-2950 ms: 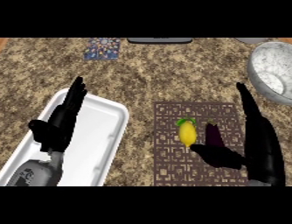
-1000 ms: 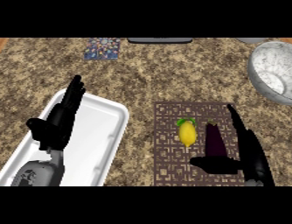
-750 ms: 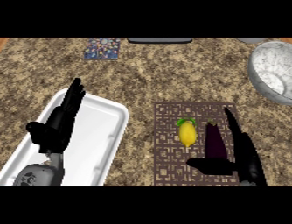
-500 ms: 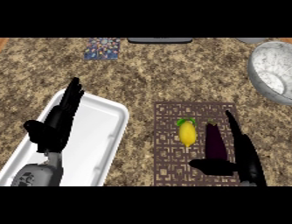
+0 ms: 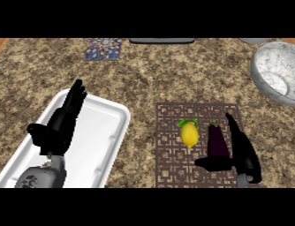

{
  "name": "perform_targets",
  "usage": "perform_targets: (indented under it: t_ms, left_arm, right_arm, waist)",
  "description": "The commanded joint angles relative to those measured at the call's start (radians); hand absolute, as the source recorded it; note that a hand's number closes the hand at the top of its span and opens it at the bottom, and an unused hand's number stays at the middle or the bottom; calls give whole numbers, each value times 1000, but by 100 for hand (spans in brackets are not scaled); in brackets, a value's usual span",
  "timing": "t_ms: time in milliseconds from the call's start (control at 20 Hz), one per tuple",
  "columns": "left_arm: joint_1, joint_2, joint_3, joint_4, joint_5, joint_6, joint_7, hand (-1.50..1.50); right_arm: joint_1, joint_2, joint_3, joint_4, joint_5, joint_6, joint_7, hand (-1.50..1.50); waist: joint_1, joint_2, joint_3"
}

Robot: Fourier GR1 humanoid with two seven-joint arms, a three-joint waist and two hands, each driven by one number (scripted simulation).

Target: Pick the eggplant from the placemat and place it in the bowl

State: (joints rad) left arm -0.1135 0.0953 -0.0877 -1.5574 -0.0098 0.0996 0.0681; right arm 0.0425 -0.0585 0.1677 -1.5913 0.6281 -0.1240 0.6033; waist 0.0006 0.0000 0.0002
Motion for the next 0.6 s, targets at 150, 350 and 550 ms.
perform_targets:
  t_ms: [150, 350, 550]
  left_arm:
    - [-39, -9, 18, 53, -19, -3, -1, 0]
    - [-65, -12, 27, 18, -12, -2, 37, 0]
    - [-80, -28, 24, 36, -20, -4, 44, 0]
  right_arm:
    - [-67, -17, 38, 126, -2, 73, -99, 150]
    - [8, -40, 102, 105, 49, 74, -171, 150]
    - [-30, 6, 84, 117, 37, 50, -167, 150]
  waist:
    - [4, 2, 0]
    - [-3, 0, 0]
    - [-2, 0, 0]
